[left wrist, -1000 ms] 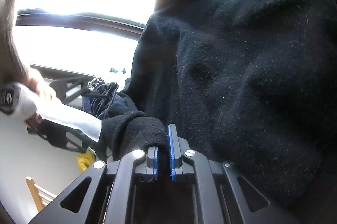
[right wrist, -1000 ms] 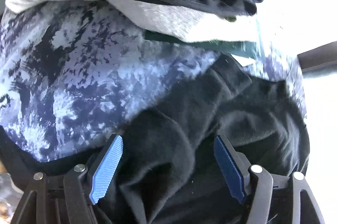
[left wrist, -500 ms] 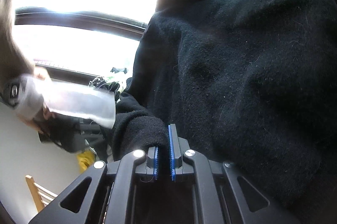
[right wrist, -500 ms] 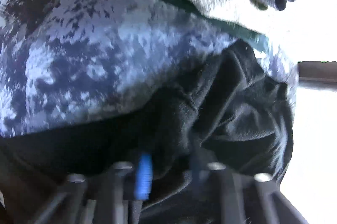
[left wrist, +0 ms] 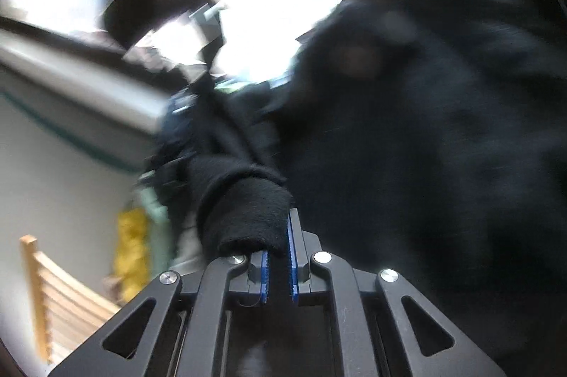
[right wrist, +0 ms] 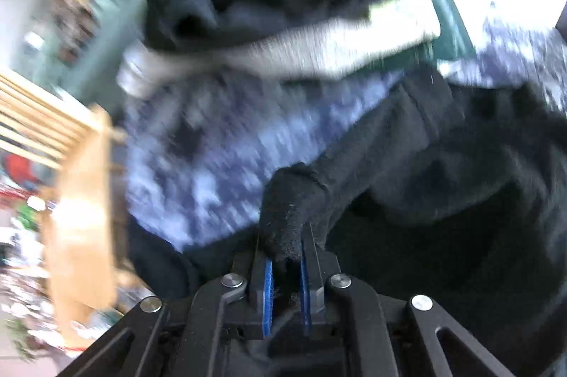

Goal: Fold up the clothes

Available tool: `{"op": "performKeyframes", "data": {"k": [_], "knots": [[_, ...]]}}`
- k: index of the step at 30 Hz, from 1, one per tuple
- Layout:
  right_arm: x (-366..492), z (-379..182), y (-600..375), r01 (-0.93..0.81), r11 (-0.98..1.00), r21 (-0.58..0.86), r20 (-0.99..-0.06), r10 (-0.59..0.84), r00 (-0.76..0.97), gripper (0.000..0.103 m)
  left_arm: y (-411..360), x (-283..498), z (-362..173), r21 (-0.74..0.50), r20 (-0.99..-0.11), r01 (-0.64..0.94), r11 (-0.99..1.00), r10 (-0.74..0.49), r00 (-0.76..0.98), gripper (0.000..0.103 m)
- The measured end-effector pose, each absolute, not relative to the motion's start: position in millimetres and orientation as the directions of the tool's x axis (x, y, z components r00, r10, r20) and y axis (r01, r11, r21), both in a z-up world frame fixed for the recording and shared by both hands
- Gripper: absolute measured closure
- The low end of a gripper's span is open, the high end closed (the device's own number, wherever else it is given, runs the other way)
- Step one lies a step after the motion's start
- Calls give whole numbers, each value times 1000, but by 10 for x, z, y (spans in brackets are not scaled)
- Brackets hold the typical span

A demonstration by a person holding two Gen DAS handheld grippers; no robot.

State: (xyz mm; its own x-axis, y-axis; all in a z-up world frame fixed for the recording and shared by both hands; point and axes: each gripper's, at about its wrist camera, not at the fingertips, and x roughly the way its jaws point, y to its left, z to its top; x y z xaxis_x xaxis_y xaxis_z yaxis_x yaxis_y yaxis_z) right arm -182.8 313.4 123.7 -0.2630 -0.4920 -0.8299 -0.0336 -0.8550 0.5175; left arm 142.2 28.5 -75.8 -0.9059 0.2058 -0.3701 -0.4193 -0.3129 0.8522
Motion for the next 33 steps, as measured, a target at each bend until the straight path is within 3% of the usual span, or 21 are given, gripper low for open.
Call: {"op": "performKeyframes", "data": {"k": [4, 8, 11, 13, 18, 20, 22, 23, 25, 29, 32, 33], "knots": [[-1890, 1271, 3524, -20, -758, 652, -708, -598, -376, 94, 163, 781, -652, 903, -251, -253, -347, 50, -967, 93], [-2092, 1256, 3630, 10, -768, 640, -687, -578, -440, 95, 103, 173, -561, 897, -230, -172, -407, -97, -968, 93], [-2313, 1156, 3684, -7, -768, 640, -683, -566, -462, 95, 29, -146, -611, 868, -304, -205, -452, -157, -940, 93], [-2452, 988, 3710, -30, -769, 639, -699, -564, -439, 95, -62, -258, -622, 796, -426, -284, -534, -162, -890, 93], [-2495, 679, 3661, -76, -816, 573, -779, -513, -361, 94, -377, -219, -509, 533, -683, -483, -695, -16, -730, 91], [-2464, 589, 3725, -106, -818, 565, -795, -505, -337, 89, -526, -193, -429, 400, -764, -551, -732, 65, -642, 77], [-2402, 522, 3834, -148, -817, 557, -810, -496, -313, 64, -694, -248, -323, 242, -820, -590, -771, 162, -549, 44], [-2364, 506, 3890, -168, -811, 560, -812, -497, -307, 50, -747, -288, -256, 177, -830, -594, -784, 205, -519, 38], [-2270, 514, 4004, -194, -800, 568, -808, -499, -312, 49, -927, -395, -106, 41, -842, -571, -820, 279, -461, 24], [-2035, 640, 4133, -206, -795, 571, -807, -497, -320, 47, -1212, -526, 37, -245, -838, -438, -865, 416, -354, 21], [-1898, 796, 4020, -130, -872, 472, -857, -420, -298, 47, -1289, -519, 24, -334, -822, -382, -861, 465, -328, 21], [-1837, 862, 3942, -88, -905, 417, -880, -378, -287, 47, -1292, -547, 20, -307, -832, -378, -874, 439, -339, 21]]}}
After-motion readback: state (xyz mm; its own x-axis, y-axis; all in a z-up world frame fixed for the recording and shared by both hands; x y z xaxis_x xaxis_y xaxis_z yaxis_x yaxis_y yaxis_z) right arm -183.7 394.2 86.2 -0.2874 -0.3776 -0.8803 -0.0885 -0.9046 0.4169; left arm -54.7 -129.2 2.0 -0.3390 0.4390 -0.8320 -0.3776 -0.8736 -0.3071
